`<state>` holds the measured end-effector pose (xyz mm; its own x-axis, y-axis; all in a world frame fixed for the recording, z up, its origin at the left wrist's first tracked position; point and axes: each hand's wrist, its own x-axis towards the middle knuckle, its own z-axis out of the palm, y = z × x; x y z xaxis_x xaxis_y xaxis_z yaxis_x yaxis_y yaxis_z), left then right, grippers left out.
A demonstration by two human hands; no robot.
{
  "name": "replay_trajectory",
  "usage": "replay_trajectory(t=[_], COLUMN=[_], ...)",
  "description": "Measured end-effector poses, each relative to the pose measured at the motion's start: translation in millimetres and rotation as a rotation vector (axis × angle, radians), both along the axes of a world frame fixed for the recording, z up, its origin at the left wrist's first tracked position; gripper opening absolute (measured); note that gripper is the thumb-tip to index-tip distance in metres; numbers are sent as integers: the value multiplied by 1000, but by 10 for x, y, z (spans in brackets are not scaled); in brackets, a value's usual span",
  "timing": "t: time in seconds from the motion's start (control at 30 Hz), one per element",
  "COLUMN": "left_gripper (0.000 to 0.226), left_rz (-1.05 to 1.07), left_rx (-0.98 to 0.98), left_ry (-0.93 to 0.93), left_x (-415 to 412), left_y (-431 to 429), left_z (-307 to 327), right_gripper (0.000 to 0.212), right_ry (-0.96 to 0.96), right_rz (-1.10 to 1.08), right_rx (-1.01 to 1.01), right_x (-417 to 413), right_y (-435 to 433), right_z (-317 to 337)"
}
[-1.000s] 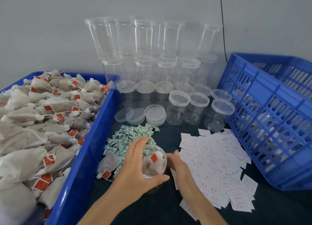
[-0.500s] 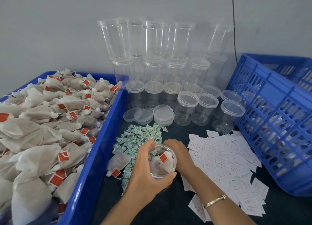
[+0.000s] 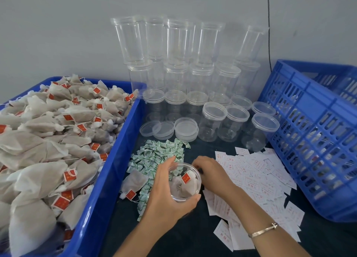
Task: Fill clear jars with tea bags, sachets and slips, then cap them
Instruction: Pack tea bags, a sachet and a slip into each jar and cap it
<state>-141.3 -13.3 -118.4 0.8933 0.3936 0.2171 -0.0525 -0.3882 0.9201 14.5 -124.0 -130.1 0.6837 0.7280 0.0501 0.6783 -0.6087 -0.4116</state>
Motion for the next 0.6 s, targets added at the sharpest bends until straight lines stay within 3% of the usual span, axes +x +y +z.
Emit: replay_trajectory(t=[0.1,0.27,0.37,0.43,0.5,0.6], left_gripper=[97,94,94,94,94,92], left_rz=[1,13,11,8,11,6], left_rx=[2,17,18,11,13,16], left_ry=[5,-7,-9,-16,-20,-20], left_x=[2,28,44,44,38,24], left_y=[-3,-35,-58,-62,-60,-56], left_z=[2,-9,-10,-17,-23,-28], right_gripper=[12,14,26,38,37,62], right_ry=[22,21,66,26,-64,4], right_rz=[-28,60,206,190,66,-194], right_rx=[107,560,370,265,240,-180], right_x=[-53,-312,-415,-392,-306,-157], right_y=[-37,-104,-183,-252,-330,-488], right_z=[233,770,842,752,613,256])
